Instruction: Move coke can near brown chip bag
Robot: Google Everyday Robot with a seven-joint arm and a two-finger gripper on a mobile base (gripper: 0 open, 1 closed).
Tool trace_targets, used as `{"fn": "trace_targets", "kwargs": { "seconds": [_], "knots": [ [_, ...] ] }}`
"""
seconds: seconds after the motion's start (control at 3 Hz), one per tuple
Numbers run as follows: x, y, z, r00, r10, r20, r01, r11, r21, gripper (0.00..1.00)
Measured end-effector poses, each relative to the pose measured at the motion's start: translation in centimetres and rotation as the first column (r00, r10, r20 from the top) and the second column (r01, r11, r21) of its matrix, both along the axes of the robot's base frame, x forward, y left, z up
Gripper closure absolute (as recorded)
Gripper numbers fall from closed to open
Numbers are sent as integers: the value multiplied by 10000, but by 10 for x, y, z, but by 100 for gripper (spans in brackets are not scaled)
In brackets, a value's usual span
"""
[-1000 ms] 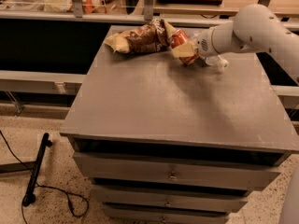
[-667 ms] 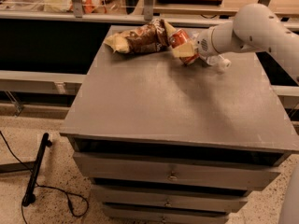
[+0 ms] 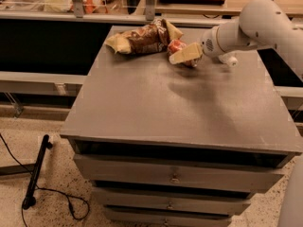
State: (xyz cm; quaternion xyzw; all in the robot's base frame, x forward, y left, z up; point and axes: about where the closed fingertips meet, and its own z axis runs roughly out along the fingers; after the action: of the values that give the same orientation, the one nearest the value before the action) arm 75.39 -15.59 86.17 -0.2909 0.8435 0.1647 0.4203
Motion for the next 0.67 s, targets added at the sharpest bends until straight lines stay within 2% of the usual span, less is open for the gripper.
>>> {"fn": "trace_targets", "kwargs": {
  "seconds": [0.33, 0.67],
  "knots": [
    [-12, 0, 19, 9905, 1372, -65, -1374, 9897, -394, 0],
    [-27, -9, 57, 9726, 2318, 150, -2299, 9699, -796, 0]
  ]
}}
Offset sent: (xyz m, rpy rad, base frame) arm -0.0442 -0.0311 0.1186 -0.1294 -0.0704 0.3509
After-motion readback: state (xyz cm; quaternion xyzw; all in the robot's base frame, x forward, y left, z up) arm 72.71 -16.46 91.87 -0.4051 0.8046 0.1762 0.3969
